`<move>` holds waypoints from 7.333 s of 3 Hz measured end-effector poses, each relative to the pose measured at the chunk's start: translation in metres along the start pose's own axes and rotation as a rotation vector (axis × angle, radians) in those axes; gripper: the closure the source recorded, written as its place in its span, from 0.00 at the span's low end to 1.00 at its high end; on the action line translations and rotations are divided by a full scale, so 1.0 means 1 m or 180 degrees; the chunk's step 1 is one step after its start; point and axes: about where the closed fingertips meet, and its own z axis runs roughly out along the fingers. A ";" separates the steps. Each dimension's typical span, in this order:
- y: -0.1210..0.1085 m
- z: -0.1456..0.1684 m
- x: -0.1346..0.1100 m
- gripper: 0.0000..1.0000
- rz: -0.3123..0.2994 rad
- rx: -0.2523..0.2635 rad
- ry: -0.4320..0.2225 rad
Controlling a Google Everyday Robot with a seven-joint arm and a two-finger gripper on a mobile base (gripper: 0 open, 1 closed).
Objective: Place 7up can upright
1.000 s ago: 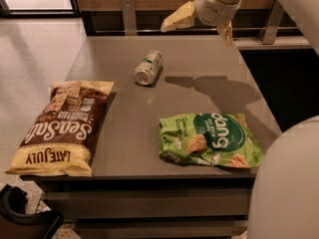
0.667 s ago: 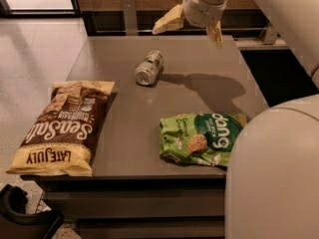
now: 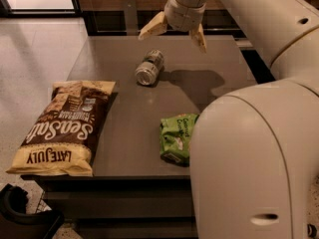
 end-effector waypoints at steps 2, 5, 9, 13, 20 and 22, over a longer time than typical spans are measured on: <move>0.026 0.031 0.000 0.00 -0.0070 -0.0006 0.0326; 0.014 0.057 -0.016 0.00 0.0391 0.0188 0.0393; 0.029 0.044 -0.017 0.00 0.0448 0.0348 0.0334; 0.032 0.073 -0.001 0.00 0.0524 0.0209 0.0572; 0.023 0.052 -0.042 1.00 0.0433 0.0090 -0.0122; 0.003 -0.012 -0.062 1.00 0.0267 -0.0037 -0.0775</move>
Offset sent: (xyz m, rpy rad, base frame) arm 0.0159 0.0412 -0.0278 -0.0023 0.1843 0.0839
